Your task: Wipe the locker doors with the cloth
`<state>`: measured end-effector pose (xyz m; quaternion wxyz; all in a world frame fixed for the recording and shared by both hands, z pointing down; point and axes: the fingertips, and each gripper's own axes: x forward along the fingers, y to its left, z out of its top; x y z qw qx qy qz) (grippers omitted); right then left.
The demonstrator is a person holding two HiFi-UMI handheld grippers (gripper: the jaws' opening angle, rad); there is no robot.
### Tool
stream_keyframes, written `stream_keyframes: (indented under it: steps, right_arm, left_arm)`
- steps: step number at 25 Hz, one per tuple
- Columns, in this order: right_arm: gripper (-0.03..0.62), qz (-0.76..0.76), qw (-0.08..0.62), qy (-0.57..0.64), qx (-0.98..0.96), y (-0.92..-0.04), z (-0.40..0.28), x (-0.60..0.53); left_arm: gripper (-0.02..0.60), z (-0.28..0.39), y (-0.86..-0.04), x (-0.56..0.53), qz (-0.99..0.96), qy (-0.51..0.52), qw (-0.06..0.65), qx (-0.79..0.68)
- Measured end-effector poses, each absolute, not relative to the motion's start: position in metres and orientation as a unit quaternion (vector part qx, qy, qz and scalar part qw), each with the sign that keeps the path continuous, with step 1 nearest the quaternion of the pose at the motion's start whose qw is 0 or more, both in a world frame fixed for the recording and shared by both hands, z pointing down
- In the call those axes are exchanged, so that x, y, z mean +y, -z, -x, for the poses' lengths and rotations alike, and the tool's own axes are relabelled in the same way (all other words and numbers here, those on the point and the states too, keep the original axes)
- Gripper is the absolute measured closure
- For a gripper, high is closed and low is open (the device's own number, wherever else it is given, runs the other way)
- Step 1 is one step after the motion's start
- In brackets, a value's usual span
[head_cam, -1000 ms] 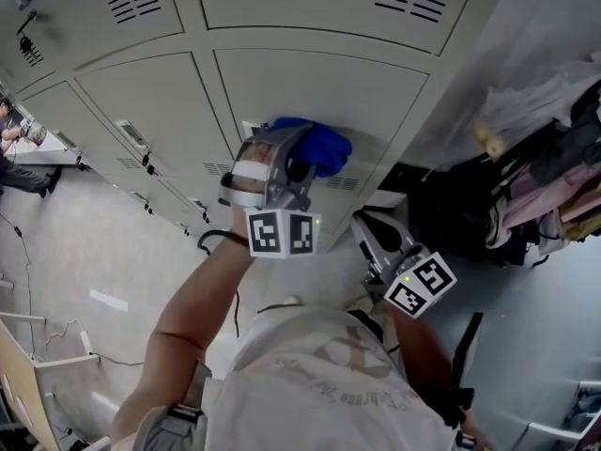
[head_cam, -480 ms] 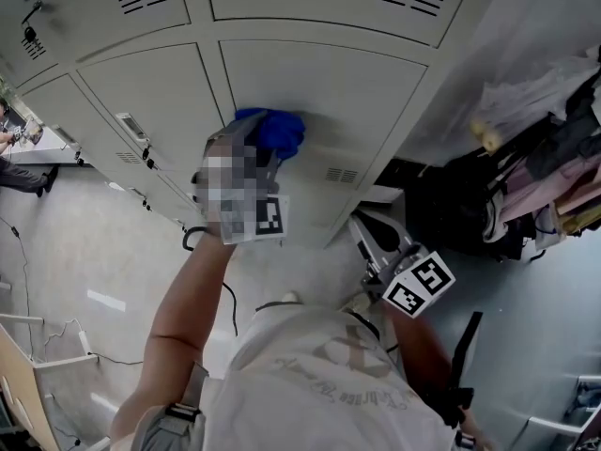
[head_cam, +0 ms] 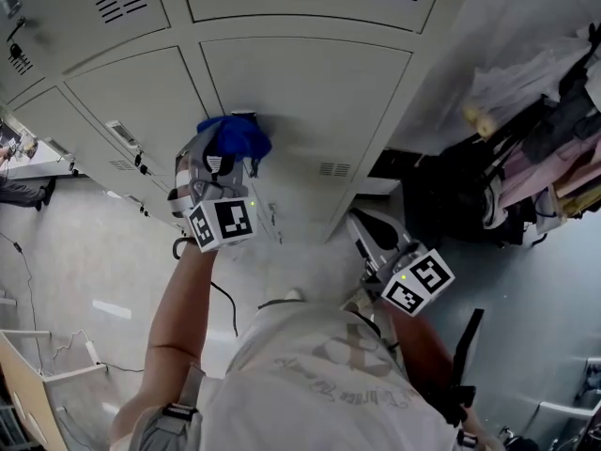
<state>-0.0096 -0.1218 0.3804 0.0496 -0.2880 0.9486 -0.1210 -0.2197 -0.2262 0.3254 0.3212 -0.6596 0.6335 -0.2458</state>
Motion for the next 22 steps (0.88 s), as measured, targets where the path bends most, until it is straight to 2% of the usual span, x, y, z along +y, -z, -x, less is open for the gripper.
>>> stream_keyframes:
  steps: [5,22]
  right_arm:
    - [0.586,0.294,0.048,0.124,0.946,-0.383,0.002,-0.126]
    - [0.587,0.296,0.05,0.125,0.946,-0.383,-0.008,-0.134]
  left_arm:
    - [0.468,0.221,-0.347,-0.233,0.661,0.288,0.329,0.61]
    - [0.469,0.149,-0.343,-0.236,0.691,0.257,0.375,0.562]
